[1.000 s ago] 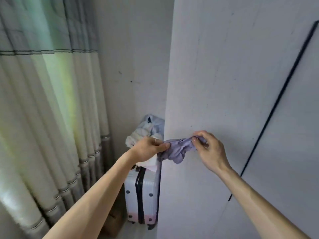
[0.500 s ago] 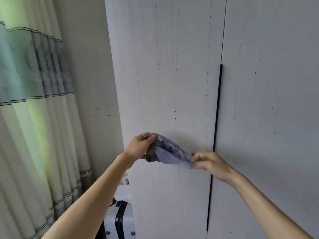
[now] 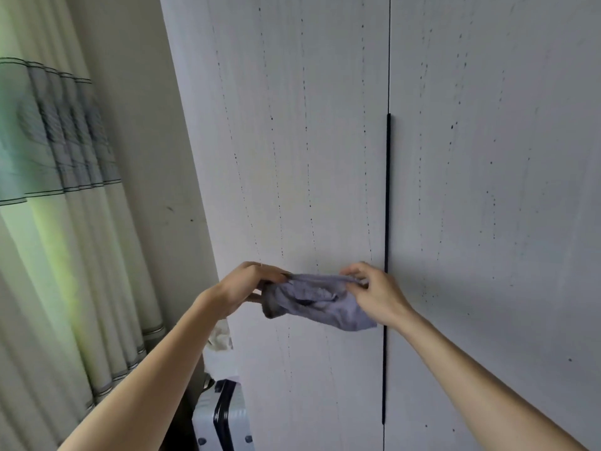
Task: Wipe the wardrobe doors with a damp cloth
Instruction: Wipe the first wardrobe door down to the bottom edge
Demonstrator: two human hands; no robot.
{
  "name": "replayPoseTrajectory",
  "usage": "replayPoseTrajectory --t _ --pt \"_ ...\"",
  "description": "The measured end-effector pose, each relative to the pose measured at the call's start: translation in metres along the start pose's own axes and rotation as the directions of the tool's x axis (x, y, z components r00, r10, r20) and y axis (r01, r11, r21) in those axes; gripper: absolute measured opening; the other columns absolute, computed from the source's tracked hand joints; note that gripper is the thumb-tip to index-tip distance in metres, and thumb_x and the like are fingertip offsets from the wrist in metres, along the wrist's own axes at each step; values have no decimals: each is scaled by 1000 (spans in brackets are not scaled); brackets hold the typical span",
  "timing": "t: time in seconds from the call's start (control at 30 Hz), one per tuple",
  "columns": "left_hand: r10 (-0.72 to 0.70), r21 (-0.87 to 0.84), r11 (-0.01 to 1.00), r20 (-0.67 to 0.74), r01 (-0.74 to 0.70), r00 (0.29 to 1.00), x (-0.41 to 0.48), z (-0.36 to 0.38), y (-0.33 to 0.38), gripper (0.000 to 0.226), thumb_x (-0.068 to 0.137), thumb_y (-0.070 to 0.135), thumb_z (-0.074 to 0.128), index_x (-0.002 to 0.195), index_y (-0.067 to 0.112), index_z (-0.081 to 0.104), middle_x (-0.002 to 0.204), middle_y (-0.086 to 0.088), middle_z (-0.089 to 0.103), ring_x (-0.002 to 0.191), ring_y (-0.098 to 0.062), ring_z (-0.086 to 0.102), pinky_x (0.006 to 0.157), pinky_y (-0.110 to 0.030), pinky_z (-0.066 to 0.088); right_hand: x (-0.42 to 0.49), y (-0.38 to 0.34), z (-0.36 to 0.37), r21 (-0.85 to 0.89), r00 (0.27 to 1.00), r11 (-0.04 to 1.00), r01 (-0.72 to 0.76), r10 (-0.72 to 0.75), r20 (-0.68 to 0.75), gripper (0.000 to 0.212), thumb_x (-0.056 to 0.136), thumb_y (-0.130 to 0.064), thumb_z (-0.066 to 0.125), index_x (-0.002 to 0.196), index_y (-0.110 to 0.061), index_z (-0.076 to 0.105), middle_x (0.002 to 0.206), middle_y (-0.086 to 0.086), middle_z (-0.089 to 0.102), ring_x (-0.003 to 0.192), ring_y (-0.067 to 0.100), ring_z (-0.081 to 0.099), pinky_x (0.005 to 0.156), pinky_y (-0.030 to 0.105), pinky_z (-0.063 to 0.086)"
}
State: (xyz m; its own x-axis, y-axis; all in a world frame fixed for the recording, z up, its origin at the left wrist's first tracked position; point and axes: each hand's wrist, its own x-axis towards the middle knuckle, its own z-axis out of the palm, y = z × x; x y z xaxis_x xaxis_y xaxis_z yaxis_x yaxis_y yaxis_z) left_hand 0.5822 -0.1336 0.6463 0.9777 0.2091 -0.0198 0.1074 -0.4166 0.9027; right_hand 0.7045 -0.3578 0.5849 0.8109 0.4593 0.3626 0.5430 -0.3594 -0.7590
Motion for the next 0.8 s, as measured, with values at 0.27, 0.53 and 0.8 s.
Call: replayPoseTrajectory --t 0.27,0.53,0.8 --pt "119 -47 990 -194 -130 974 3 -24 -24 18 104 28 52 101 18 68 90 1 72 83 -12 70 85 -34 52 18 -27 17 -192 994 981 -18 -3 -106 43 95 -38 55 63 -17 37 54 -6 40 55 17 36 52 31 30" --pt "60 57 997 -261 -47 964 15 -29 -63 24 105 41 39 100 31 60 99 2 66 102 -24 63 99 -40 50 14 -34 34 272 934 903 -333 277 224 42 79 -61 74 104 -28 74 97 -5 75 89 21 72 69 39 63" --pt "-191 289 924 -215 249 958 18 -22 -121 60 108 41 19 142 2 50 145 -22 50 135 -36 46 114 -40 35 -11 18 78 271 828 801 -533 427 364 55 80 -10 83 119 -11 44 109 8 61 83 18 68 63 34 58"
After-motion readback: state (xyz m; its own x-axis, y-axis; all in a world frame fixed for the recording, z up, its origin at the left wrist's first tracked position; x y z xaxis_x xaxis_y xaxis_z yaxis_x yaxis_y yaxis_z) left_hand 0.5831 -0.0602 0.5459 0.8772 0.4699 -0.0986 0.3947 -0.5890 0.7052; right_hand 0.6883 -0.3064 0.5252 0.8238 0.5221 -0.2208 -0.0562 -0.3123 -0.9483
